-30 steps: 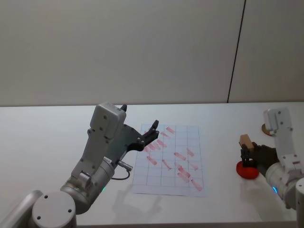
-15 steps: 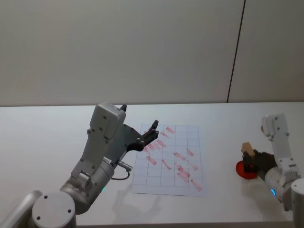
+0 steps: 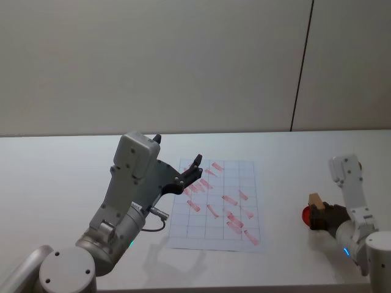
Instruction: Use the one hand to pick up the stamp and affix it onto the A4 paper.
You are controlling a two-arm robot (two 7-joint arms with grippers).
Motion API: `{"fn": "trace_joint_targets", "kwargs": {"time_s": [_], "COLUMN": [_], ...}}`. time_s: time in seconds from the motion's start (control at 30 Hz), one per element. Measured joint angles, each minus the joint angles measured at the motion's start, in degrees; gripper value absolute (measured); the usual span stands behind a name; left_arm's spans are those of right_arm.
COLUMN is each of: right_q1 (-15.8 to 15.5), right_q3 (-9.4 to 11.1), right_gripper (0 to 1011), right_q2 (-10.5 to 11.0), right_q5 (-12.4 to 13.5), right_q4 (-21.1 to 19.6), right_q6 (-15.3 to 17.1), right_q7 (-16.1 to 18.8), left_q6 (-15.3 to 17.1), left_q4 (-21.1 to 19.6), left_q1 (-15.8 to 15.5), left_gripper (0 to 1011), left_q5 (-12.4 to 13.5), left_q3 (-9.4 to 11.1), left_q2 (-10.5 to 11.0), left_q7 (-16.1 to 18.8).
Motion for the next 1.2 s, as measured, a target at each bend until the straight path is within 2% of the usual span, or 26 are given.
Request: {"fn": "trace_joint_targets", "kwargs": {"time_s": [0.17,0.27,0.3,0.4,0.53,0.6,0.63,0.73,0.77,0.97,1.03,1.2], "right_q1": [0.3,0.5,0.6,0.6,0.7,0.7,0.7,0.4,0.4,-0.6,-1.0,-2.0], "right_q3": [0.1,0.1,0.1,0.2,0.2,0.2,0.2,0.2,0.2,0.3,0.3,0.4], "right_gripper": [220,298,357,420,581,622,682,779,779,967,997,1001], "right_q2": [-0.1,-0.2,-0.2,-0.3,-0.3,-0.4,-0.4,-0.4,-0.4,-0.2,-0.1,0.2], "right_q5": [-0.1,-0.3,-0.3,-0.4,-0.5,-0.6,-0.7,-0.8,-0.8,-1.1,-1.2,-1.4], "right_q4": [1.0,1.6,1.6,1.8,1.9,1.8,1.5,0.7,0.4,-2.6,-3.9,-6.8], "right_q6": [0.0,-0.1,-0.1,-0.3,-0.7,-0.9,-1.0,-1.5,-1.6,-3.2,-3.8,-5.4], "right_q7": [-0.1,-0.2,-0.2,-0.3,-0.5,-0.6,-0.6,-0.8,-0.8,-1.1,-1.2,-1.2], "left_q6": [0.0,0.0,0.0,0.0,0.0,0.0,0.0,0.0,0.0,0.0,0.0,0.0], "left_q4": [0.0,0.0,0.0,0.0,0.0,0.0,0.0,0.0,0.0,0.0,0.0,0.0], "left_q1": [0.0,0.0,0.0,0.0,0.0,0.0,0.0,0.0,0.0,0.0,0.0,0.0], "left_gripper": [993,993,993,993,993,993,993,993,993,993,993,993], "left_q5": [0.0,0.0,0.0,0.0,0.0,0.0,0.0,0.0,0.0,0.0,0.0,0.0], "left_q3": [0.0,0.0,0.0,0.0,0.0,0.0,0.0,0.0,0.0,0.0,0.0,0.0], "left_q2": [0.0,0.0,0.0,0.0,0.0,0.0,0.0,0.0,0.0,0.0,0.0,0.0], "left_q7": [0.0,0.0,0.0,0.0,0.0,0.0,0.0,0.0,0.0,0.0,0.0,0.0]}}
